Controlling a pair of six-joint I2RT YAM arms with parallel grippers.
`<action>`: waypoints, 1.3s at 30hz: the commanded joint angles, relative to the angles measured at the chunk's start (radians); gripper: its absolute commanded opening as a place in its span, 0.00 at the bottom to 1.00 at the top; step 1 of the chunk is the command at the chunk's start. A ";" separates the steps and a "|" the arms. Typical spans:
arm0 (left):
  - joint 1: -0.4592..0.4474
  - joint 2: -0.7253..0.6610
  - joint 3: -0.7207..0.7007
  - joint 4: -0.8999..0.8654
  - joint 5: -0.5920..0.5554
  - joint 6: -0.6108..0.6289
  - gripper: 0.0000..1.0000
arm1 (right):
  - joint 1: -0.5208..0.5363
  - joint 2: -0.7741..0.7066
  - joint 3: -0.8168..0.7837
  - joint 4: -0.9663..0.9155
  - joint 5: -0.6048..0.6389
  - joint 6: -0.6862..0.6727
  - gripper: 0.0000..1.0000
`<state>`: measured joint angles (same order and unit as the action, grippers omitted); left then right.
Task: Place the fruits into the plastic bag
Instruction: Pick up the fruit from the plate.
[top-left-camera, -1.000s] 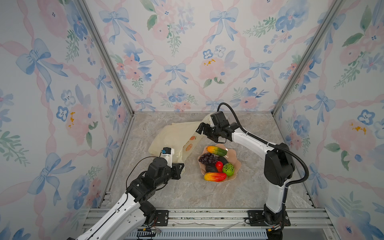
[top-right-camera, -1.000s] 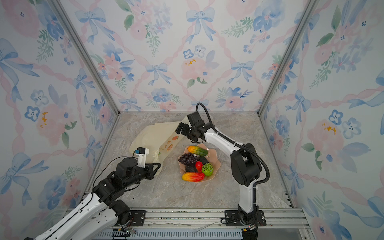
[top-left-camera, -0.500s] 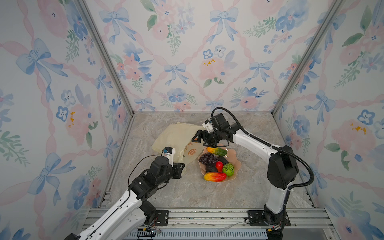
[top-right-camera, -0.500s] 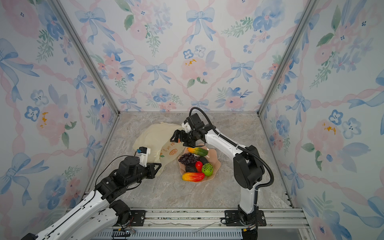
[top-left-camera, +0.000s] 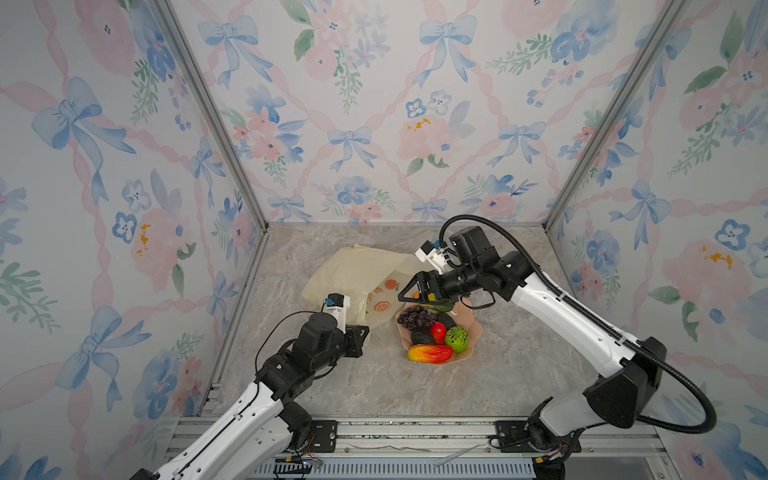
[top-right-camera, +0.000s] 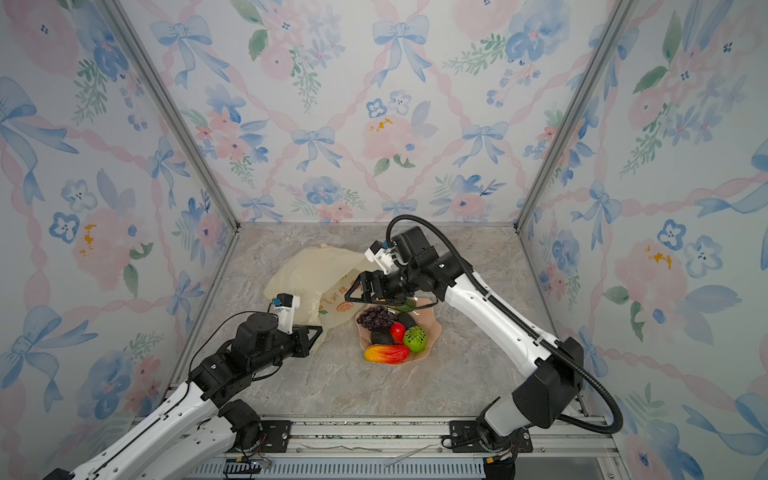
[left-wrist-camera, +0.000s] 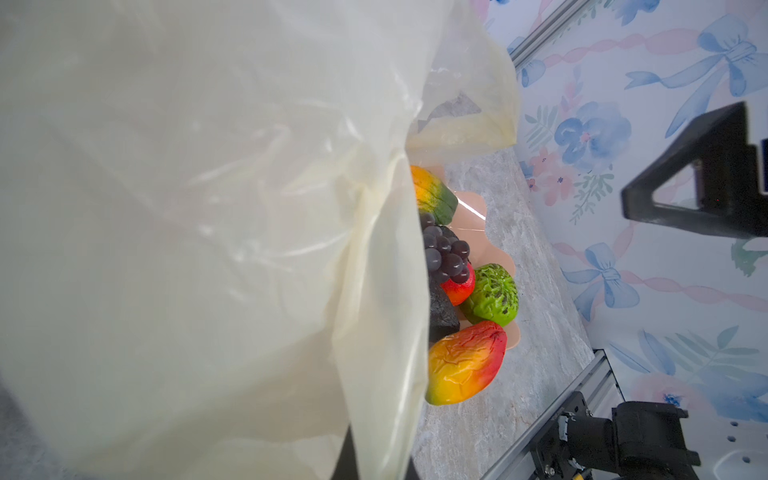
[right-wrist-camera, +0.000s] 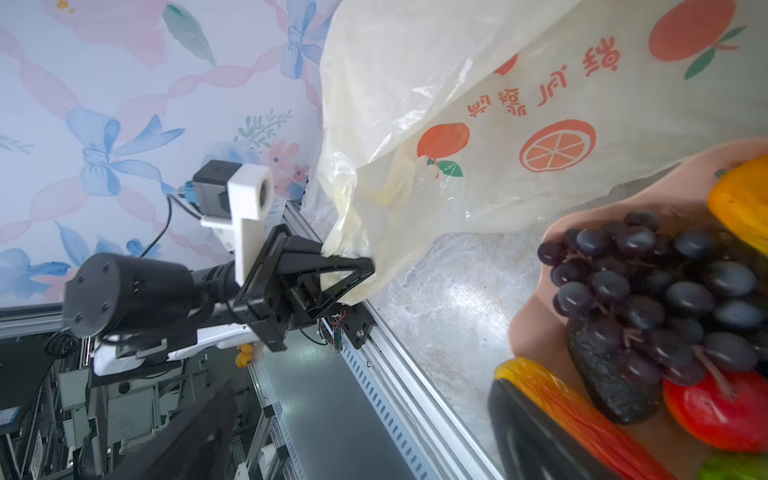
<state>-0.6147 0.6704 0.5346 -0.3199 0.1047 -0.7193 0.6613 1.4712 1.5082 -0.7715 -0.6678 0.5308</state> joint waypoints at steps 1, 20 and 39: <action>0.006 -0.005 0.008 0.007 -0.005 -0.004 0.00 | -0.014 -0.113 -0.019 -0.083 0.066 -0.007 0.96; 0.006 0.011 -0.007 0.007 -0.026 0.131 0.00 | -0.031 -0.380 0.028 -0.555 0.722 -0.099 0.96; 0.018 0.055 0.017 0.108 0.101 0.317 0.00 | -0.031 -0.265 -0.210 -0.294 0.665 -0.039 0.96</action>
<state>-0.6052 0.7136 0.5285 -0.2436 0.1669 -0.4503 0.6365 1.1854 1.3197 -1.1145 0.0074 0.4713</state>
